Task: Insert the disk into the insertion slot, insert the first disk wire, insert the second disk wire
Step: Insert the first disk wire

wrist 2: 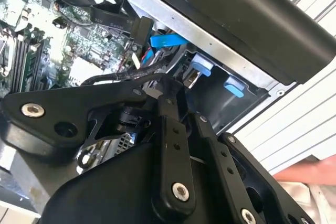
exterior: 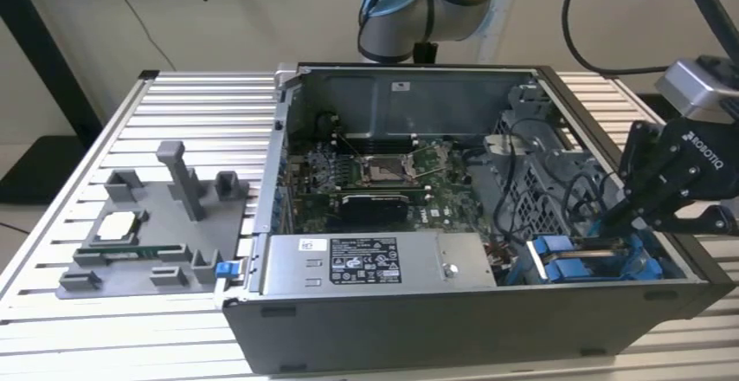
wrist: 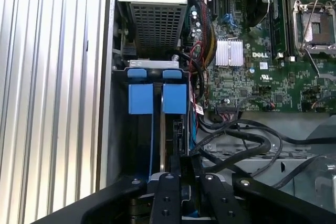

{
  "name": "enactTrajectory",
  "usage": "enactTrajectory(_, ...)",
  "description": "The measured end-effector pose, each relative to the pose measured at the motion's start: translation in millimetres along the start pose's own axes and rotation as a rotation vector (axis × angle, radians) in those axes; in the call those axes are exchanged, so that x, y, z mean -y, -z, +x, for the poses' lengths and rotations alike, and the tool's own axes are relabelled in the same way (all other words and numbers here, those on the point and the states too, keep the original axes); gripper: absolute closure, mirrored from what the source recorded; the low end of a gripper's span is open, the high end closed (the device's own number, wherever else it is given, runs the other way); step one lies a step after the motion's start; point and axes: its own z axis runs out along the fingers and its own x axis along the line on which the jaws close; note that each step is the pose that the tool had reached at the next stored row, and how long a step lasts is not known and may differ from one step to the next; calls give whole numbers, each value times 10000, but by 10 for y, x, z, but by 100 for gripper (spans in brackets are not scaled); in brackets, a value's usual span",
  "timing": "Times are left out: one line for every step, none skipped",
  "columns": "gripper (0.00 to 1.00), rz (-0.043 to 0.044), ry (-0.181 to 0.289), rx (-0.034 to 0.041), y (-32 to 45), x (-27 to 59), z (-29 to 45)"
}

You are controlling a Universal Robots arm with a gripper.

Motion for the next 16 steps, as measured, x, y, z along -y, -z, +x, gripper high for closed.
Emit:
enactTrajectory(100,0,14,2,-2,0,1)
enactTrajectory(100,-1,31,8,-5,2,5)
enactTrajectory(100,2,40,10,-6,3,10)
enactTrajectory(100,8,42,11,-7,3,16)
enactTrajectory(100,13,43,15,-12,4,19)
enactTrajectory(100,23,43,14,-16,4,19)
enactTrajectory(100,37,44,10,-18,5,19)
enactTrajectory(100,49,44,11,-22,6,20)
enactTrajectory(100,60,45,11,-25,6,20)
enactTrajectory(100,70,46,13,-29,7,21)
enactTrajectory(100,80,46,12,-31,7,21)
enactTrajectory(100,92,47,12,-34,8,21)
enactTrajectory(100,100,48,11,-35,6,21)
enactTrajectory(100,110,47,13,-38,2,22)
enactTrajectory(100,119,49,15,-41,-3,22)
enactTrajectory(100,126,49,14,-42,-9,22)
